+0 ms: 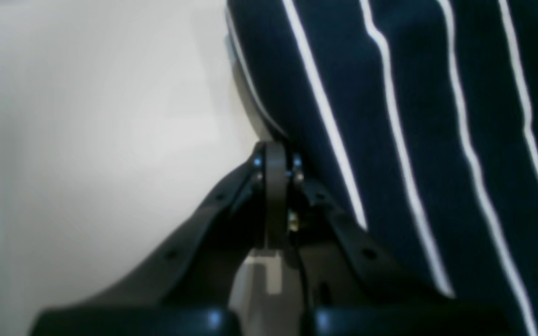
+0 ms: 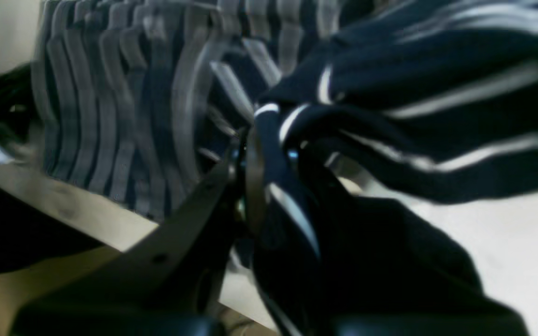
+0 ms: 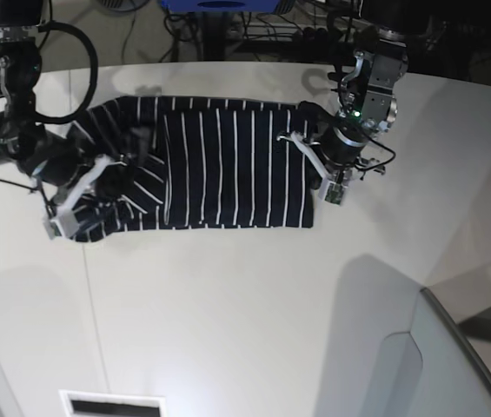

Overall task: Layout the t-shirt on the table in an organized manner, then fold the t-shirt properly
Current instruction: 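Grasp the shirt edges with both grippers and lift them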

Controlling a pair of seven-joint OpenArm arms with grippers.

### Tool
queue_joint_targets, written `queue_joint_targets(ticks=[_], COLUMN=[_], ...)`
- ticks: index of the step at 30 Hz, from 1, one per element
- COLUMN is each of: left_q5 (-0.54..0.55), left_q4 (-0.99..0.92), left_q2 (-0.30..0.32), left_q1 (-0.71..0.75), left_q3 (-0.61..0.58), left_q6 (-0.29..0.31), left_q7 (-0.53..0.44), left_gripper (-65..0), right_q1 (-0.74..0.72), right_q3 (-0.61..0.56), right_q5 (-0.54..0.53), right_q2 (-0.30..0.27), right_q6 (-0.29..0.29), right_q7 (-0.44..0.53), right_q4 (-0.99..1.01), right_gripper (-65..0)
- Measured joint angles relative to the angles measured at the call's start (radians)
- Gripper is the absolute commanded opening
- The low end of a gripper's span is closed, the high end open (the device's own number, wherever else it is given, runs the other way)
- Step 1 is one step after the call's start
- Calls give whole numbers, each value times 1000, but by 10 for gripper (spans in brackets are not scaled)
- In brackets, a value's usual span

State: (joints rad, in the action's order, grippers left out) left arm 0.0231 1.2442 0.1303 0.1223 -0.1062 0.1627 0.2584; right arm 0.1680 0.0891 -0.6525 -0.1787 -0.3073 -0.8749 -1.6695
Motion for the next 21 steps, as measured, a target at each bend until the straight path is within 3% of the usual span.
queue_joint_targets(ticks=[12, 21], left_q5=[0, 0], left_q4=[0, 2], left_q2=[-36, -46], left_q1=[0, 3], left_q3=[-33, -35], left_q6=[2, 2], left_q7=[-1, 3], left_gripper=[-650, -650], right_q1=[-1, -2], right_q3=[-257, -300], right_q5=[3, 7], right_q2=[48, 106], right_q6=[120, 162], right_q7=[3, 5], right_q4=[-30, -30], right_gripper=[-648, -648])
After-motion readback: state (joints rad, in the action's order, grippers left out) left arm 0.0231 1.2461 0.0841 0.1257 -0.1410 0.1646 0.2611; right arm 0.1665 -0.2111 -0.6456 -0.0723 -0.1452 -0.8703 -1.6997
